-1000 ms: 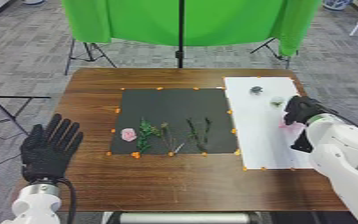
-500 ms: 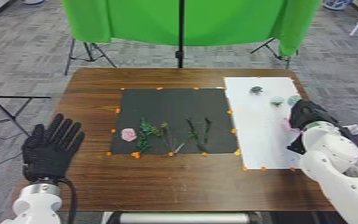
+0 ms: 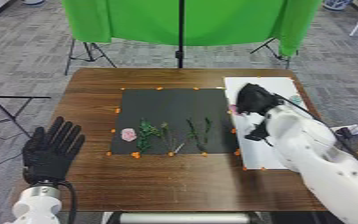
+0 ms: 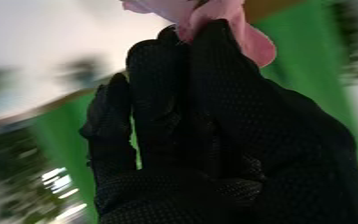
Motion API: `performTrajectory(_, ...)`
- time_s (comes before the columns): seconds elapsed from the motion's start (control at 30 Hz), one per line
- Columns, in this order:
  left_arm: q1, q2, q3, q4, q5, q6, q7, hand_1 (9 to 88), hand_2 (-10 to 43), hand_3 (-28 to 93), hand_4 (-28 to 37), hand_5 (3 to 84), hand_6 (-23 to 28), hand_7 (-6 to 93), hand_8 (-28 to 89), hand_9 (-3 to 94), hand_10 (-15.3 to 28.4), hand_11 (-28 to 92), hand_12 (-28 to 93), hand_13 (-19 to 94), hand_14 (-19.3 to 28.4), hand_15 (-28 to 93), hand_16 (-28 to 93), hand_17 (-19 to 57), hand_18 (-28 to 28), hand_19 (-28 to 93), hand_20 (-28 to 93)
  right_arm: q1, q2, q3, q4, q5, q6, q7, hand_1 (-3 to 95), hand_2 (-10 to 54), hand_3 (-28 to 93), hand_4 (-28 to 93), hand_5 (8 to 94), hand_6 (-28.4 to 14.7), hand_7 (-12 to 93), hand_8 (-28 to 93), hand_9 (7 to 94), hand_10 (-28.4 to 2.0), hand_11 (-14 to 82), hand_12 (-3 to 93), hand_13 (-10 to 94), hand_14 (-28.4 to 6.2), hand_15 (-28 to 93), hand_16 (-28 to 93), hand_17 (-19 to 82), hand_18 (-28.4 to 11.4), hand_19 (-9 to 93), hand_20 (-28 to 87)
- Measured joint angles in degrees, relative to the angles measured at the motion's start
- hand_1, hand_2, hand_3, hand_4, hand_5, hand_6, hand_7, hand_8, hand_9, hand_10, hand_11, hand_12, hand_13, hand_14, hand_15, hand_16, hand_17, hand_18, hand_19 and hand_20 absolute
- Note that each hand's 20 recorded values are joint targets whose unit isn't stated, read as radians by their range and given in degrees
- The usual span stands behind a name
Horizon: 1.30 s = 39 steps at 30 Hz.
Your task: Arrange flowers
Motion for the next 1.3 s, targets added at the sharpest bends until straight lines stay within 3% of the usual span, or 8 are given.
performTrajectory(0.33,-1.33,0.50,2.13,0.77,-0.22,0.06,-0.13,25.4,15.7,76,-28.3,42.7,7.9,12.8,-9,33.9,13.5,17,10,26,13.4,29,-4,-4.6,12.6,27,16,16.61,-19.32,-15.89,15.54,-5.57,-1.56,-6.60,65.3,-9.5,71,-28,63.6,-1.8,42,3,74.0,-10.5,21.3,47.3,59,-10.1,58,42,28,-19.9,82,47)
performTrajectory(0.63,-4.26,1.79,3.94,1.89,-0.22,0.10,-0.43,25.3,15.6,77,-28.3,42.7,7.9,12.9,-9,33.9,13.5,17,10,26,13.4,29,-4,-4.6,12.6,27,16,18.95,-32.19,-21.64,23.88,-14.12,-0.67,-8.74,65.1,-9.5,70,-28,62.7,-1.6,41,0,73.6,-9.9,18.7,45.2,59,-9.3,56,42,28,-20.0,80,46)
performTrajectory(0.8,-6.37,2.45,4.80,2.80,-0.22,0.05,-1.52,25.3,15.5,77,-28.3,42.7,7.9,12.9,-9,33.9,13.5,17,10,26,13.4,29,-4,-4.6,12.6,27,16,18.68,-34.10,-23.99,25.12,-13.39,5.22,-6.09,65.1,-9.5,70,-28,61.7,-2.0,40,0,73.0,-10.0,17.5,44.1,59,-9.2,56,41,28,-20.0,80,46)
performTrajectory(0.9,-6.80,2.61,4.74,2.82,-0.23,0.00,-1.60,25.4,15.4,77,-28.3,42.7,7.9,12.9,-9,33.9,13.5,17,10,26,13.4,29,-4,-4.6,12.6,27,16,18.63,-34.03,-24.35,25.59,-13.65,5.80,-4.45,65.3,-9.5,69,-28,61.8,-2.0,40,-1,73.0,-10.1,17.2,43.9,58,-9.2,56,41,28,-19.9,80,46)
performTrajectory(1.1,-4.99,2.83,4.01,1.52,-0.29,-0.07,-1.53,25.5,15.5,76,-28.3,42.7,7.9,12.7,-9,33.9,13.5,17,10,26,13.4,29,-4,-4.6,12.6,27,16,18.17,-32.40,-26.12,24.82,-15.18,7.25,-0.03,64.4,-9.5,69,-28,62.1,-2.6,37,-1,72.3,-11.1,16.6,43.3,58,-9.8,56,40,28,-20.5,80,46)
performTrajectory(1.2,-4.57,2.88,4.02,1.50,-0.29,-0.08,-1.57,25.5,15.5,76,-28.3,42.7,7.9,12.8,-9,33.9,13.5,17,10,26,13.4,29,-4,-4.5,12.6,27,16,17.83,-32.22,-26.17,24.99,-15.97,7.77,0.38,63.0,-9.5,69,-28,62.0,-2.5,27,-6,70.9,-11.5,13.4,39.6,56,-10.4,57,39,27,-20.8,81,45)
performTrajectory(1.3,-4.59,2.88,4.03,1.57,-0.29,-0.10,-1.61,25.5,15.4,76,-28.3,42.7,8.0,12.8,-9,33.9,13.6,17,10,26,13.4,29,-4,-4.6,12.6,27,16,17.58,-32.25,-25.99,25.18,-16.02,7.83,0.12,62.3,-9.5,69,-28,61.0,-2.5,24,-14,66.8,-12.8,18.0,31.5,56,-10.6,57,38,27,-21.0,81,44)
